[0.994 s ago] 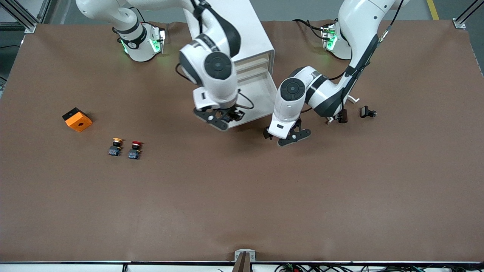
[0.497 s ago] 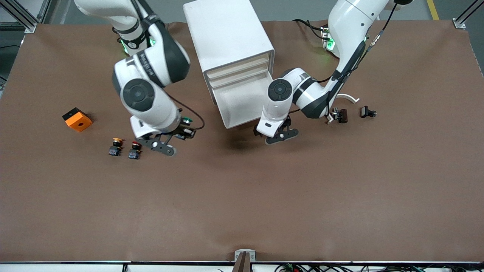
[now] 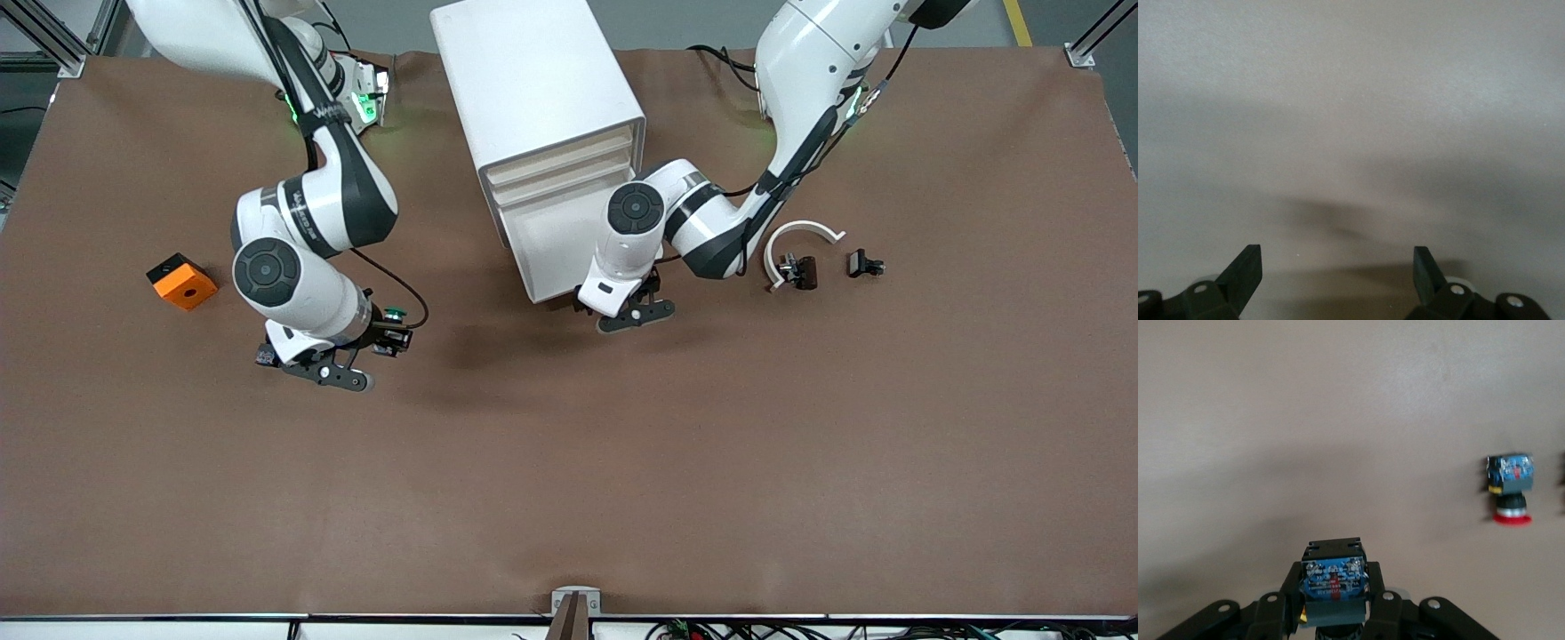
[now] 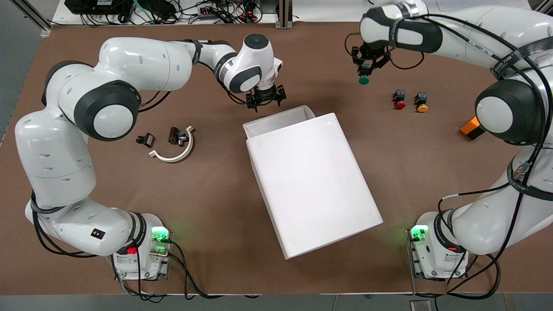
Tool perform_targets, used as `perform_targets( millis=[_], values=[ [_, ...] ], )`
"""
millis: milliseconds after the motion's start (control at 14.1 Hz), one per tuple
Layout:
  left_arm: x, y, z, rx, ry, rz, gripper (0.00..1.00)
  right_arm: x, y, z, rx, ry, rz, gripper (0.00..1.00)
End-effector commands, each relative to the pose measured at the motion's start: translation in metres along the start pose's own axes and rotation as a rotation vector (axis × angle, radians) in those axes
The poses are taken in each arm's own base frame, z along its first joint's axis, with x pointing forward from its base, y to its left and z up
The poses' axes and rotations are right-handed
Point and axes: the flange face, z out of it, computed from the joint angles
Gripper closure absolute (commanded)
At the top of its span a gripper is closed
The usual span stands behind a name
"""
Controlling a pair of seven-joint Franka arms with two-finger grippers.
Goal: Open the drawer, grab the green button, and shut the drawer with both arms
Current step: 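Carry the green button with the right gripper and set it beside the red button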
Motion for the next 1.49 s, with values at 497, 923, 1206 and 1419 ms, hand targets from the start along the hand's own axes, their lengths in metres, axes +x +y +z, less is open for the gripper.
perform_targets(
  millis=[497,923,1206,1419],
  values=[
    [-0.032,0.014,0.012,0.008,-0.114,-0.036,0.00,-0.005,0.065,0.060,0.026,0.051,-0.062,1.00],
    [-0.063,0.021,0.014,0.066,-0.201,-0.095,0.00,0.008,0.080,0.090,0.023,0.070,-0.111,1.00],
    [-0.078,0.023,0.018,0.082,-0.285,-0.131,0.00,0.012,0.081,0.095,0.022,0.072,-0.105,1.00],
    [-0.085,0.028,0.022,0.079,-0.334,-0.149,0.00,0.012,0.081,0.107,0.020,0.072,-0.102,1.00]
  ],
)
